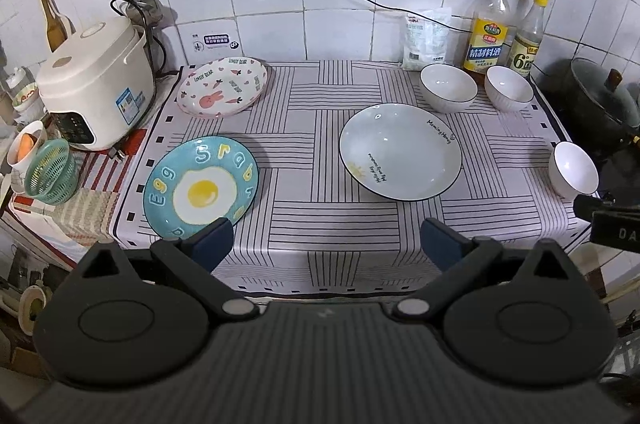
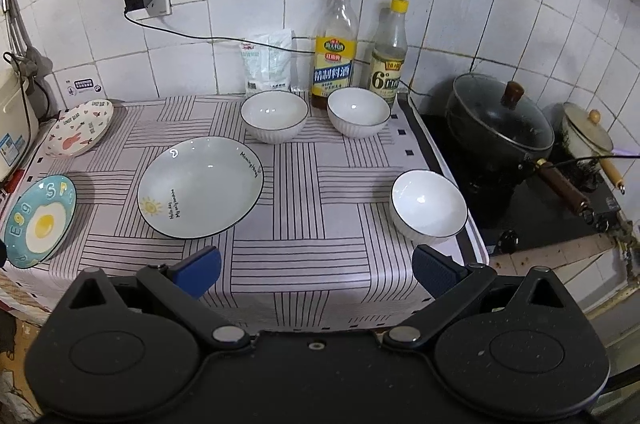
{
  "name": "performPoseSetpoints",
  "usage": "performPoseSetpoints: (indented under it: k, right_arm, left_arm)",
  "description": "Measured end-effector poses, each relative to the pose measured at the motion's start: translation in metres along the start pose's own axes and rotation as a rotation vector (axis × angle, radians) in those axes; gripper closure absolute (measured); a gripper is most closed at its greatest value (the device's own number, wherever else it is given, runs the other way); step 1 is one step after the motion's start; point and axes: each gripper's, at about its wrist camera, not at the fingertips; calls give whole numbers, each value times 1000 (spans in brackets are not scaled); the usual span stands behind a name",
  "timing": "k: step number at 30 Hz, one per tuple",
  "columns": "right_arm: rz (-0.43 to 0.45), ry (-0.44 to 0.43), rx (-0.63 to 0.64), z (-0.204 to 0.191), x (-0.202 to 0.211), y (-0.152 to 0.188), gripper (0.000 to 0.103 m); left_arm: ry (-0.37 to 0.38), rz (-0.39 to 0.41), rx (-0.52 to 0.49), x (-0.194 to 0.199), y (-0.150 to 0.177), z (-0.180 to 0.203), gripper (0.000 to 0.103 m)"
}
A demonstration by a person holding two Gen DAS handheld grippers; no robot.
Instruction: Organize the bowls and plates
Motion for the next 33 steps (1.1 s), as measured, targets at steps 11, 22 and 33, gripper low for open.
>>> performPoseSetpoints:
  k: [11,22,33]
  right_arm:
    - [-5,-2,7,-1,1,-1,0]
    - [-21,-10,7,-3,-2,1,0]
    - [-31,-8,6,-3,-6,-1,0]
  left_arm:
    - [3,1,-26,-1,2,2,1]
    - [3,-5,-38,-3,1,3,1]
    - [7,-20,-56,-9,-5,7,1]
Point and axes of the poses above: each gripper's, at about its wrist camera, not at the fingertips, and x roughly against the way its jaws point, z to its right, y to its underside, and after that the axes turned 9 degrees about x, right-handed
